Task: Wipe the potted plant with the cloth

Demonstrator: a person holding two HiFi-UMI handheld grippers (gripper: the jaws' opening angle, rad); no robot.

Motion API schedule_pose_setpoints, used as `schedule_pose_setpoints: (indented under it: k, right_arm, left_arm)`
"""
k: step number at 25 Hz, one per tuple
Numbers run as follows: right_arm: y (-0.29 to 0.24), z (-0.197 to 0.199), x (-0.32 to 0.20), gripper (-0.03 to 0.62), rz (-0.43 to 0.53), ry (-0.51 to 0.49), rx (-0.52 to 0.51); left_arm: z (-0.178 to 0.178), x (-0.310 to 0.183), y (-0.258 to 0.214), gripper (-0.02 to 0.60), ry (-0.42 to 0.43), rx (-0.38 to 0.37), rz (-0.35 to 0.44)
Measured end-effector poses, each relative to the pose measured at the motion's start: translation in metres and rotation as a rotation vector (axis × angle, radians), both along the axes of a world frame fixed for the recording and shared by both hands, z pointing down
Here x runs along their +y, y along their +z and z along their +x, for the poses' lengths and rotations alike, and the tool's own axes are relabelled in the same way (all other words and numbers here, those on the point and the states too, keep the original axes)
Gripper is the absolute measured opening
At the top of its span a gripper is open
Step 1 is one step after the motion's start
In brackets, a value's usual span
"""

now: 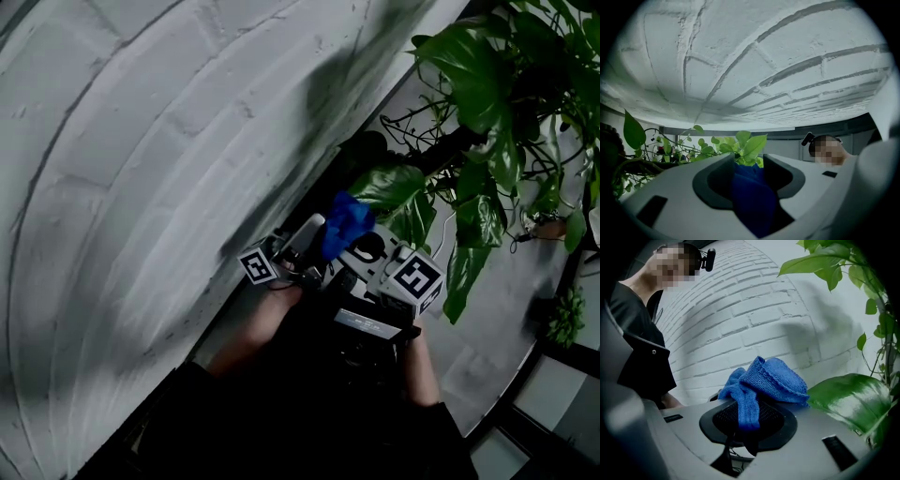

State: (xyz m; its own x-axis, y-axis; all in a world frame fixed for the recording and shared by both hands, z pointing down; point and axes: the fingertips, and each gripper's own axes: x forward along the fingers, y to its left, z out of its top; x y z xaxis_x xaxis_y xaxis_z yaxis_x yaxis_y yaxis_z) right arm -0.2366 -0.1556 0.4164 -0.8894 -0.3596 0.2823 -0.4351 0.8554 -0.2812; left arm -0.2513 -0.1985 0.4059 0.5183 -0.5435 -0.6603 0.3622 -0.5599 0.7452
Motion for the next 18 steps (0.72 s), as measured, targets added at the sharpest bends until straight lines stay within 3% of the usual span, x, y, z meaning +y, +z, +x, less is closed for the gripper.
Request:
schedule_pose_setpoints:
  k: [7, 18]
  right_arm:
    - [0.009, -0.006, 0.018, 0.107, -0.042, -0.005, -0.028]
    - [0.031, -0.027, 0.051, 0.107, -0.129, -0.018, -0.076]
  left_arm:
    - [-0.002, 0.002, 0.005, 0.215, 0.007, -0.003, -0.02]
    - [-0.006, 0.014, 0.017, 0.218, 0.037, -0.077, -0.021]
